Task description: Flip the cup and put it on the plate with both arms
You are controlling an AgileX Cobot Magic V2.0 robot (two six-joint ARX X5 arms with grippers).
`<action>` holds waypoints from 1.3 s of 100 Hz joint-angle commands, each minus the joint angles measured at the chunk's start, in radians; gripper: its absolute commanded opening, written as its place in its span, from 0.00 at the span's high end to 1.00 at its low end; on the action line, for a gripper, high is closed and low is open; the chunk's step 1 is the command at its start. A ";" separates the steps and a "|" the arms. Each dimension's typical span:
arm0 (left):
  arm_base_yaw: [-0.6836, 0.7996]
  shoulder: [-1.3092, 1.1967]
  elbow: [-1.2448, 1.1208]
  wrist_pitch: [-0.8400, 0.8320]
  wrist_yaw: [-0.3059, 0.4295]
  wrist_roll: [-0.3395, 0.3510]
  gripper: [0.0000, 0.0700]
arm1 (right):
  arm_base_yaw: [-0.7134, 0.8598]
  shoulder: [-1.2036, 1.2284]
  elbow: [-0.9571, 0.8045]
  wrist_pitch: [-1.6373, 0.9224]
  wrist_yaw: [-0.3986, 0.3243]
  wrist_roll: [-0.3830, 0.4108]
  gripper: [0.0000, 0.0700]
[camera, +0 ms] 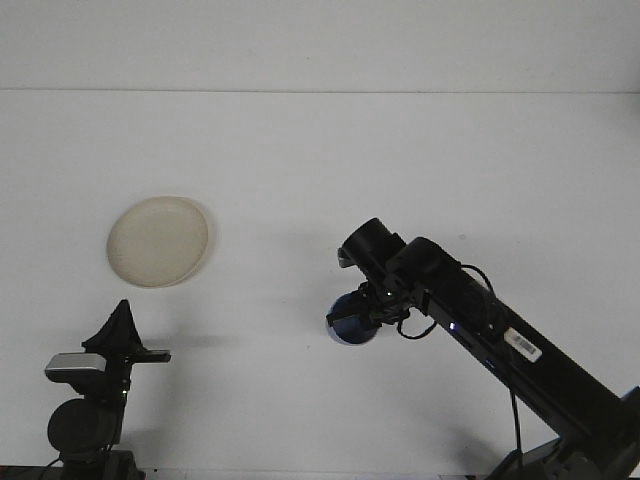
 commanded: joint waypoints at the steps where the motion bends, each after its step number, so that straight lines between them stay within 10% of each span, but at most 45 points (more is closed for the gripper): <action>1: 0.001 -0.002 -0.019 0.015 -0.002 0.016 0.98 | 0.017 0.041 0.024 0.013 -0.009 -0.004 1.00; 89: 0.001 -0.002 -0.019 0.015 -0.002 0.016 0.98 | 0.040 0.192 0.024 0.012 -0.061 -0.069 0.98; 111: 0.001 -0.002 -0.019 0.015 -0.002 0.016 0.98 | 0.041 0.191 0.024 0.028 -0.059 -0.068 0.50; 130: 0.001 -0.002 -0.019 0.015 -0.002 0.016 0.98 | 0.041 0.190 0.024 0.035 -0.062 -0.069 0.48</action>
